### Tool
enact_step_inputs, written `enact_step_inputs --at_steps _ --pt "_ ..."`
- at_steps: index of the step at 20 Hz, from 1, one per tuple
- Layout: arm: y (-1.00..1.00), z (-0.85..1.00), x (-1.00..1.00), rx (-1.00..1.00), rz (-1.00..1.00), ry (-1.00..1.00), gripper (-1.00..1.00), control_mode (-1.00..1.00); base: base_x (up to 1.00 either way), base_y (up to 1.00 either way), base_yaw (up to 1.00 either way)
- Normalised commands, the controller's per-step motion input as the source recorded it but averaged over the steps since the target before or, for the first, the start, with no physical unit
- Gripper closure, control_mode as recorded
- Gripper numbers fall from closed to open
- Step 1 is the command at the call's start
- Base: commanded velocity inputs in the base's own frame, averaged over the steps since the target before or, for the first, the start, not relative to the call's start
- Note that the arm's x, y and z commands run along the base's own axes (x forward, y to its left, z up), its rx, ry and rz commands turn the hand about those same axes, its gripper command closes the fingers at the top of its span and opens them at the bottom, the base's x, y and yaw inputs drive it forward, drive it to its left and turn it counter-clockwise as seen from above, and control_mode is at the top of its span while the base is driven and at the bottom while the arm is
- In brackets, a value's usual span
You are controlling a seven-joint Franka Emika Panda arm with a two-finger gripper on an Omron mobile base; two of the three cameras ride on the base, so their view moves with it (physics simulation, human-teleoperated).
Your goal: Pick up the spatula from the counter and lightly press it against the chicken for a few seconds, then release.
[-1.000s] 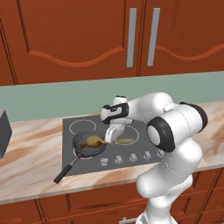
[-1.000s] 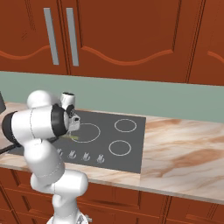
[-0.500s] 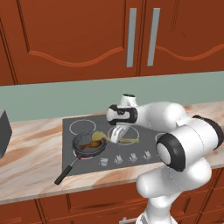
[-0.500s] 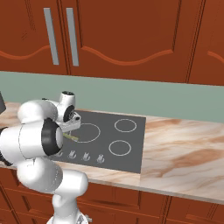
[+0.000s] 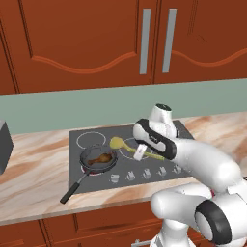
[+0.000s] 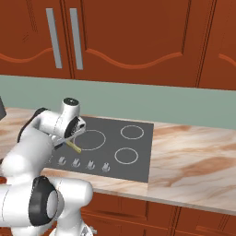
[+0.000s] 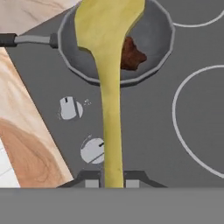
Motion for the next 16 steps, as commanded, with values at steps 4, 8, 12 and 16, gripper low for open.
enact_step_inputs --at_steps 4,8,12,16 --pt "-0.38 0.44 -0.48 0.07 0.01 -0.11 1.0 -1.0 0.0 0.0 0.0" --pt "-0.38 0.44 -0.55 0.07 0.0 -0.05 1.0 -1.0 0.0 0.0 0.0" --pt "-0.35 0.44 -0.6 0.06 0.0 -0.08 1.0 -1.0 0.0 0.0 0.0" --pt "-0.32 0.55 -0.56 0.06 0.0 -0.1 1.0 -1.0 0.0 0.0 0.0"
